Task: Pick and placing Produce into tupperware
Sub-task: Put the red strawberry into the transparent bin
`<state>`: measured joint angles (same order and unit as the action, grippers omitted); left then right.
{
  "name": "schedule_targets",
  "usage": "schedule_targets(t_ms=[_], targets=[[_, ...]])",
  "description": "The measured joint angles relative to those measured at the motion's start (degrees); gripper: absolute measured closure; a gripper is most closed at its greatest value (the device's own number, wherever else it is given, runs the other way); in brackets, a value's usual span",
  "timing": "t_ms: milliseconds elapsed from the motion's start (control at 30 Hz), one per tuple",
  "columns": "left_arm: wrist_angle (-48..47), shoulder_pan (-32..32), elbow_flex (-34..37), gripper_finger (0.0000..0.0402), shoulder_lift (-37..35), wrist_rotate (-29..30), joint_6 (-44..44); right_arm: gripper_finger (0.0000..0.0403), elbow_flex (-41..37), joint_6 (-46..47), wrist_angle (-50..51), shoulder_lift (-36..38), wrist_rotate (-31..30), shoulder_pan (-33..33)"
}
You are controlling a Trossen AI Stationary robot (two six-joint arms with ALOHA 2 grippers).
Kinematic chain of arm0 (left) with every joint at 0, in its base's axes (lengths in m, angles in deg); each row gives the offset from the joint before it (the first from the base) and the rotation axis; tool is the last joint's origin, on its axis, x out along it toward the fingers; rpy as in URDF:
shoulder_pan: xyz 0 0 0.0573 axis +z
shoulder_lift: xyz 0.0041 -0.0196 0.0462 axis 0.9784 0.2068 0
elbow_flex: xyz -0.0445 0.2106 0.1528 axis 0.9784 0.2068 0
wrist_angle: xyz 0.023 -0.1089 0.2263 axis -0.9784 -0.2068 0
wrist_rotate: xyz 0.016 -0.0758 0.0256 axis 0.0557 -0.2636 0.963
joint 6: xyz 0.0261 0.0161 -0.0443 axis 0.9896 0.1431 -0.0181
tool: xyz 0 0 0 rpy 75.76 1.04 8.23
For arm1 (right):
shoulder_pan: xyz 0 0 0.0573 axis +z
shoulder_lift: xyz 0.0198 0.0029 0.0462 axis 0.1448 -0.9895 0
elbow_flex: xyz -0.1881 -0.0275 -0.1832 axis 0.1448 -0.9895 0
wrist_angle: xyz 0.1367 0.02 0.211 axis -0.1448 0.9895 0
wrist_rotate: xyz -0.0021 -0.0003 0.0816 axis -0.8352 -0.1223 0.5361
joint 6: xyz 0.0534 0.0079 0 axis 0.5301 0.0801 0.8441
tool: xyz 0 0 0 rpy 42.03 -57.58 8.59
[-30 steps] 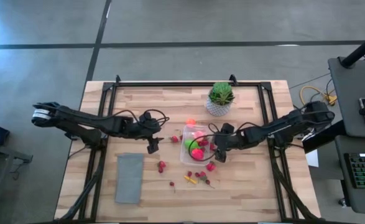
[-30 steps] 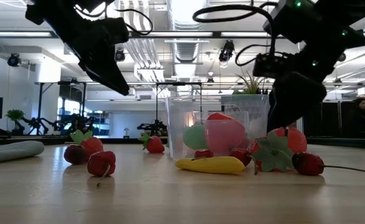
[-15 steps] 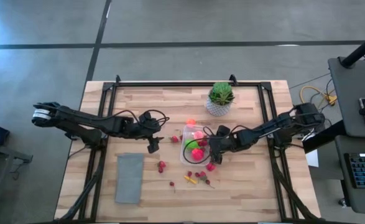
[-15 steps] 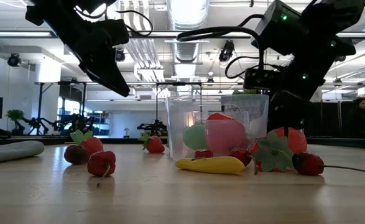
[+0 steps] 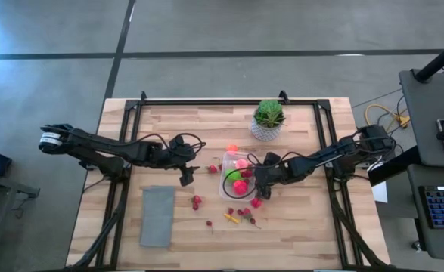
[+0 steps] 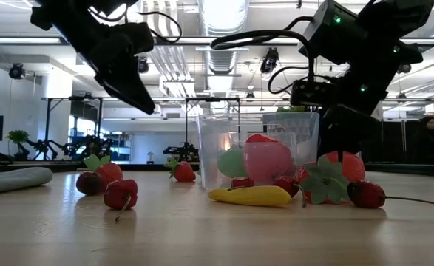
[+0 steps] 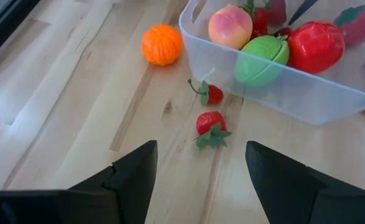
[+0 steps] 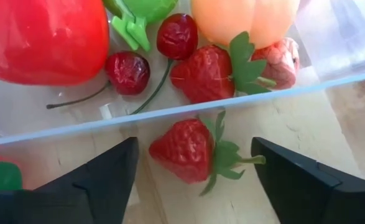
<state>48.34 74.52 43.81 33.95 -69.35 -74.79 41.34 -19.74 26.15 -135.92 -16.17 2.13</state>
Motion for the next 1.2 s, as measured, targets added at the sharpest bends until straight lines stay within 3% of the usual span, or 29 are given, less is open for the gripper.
schedule_targets(t_ms=[300, 733, 933, 1200], targets=[[0.45, 0.07, 0.0, 0.0172, 0.0, 0.0, 0.0, 0.0174, 0.0, 0.0, -0.04, 0.0, 0.13, 0.0], [0.45, 0.07, 0.0, 0.0172, 0.0, 0.0, -0.02, 0.0211, -0.02, 0.0, 0.79, 0.63, 0.11, 0.0], [0.45, 0.07, 0.0, 0.0172, 0.0, 0.0, -0.02, 0.0228, 1.31, 0.44, 6.78, 3.17, -0.03, 0.0], [0.75, 0.07, 0.01, 0.0172, 0.27, 0.02, -0.01, 0.0234, 1.24, 0.46, 8.04, 5.72, -0.49, 0.0]])
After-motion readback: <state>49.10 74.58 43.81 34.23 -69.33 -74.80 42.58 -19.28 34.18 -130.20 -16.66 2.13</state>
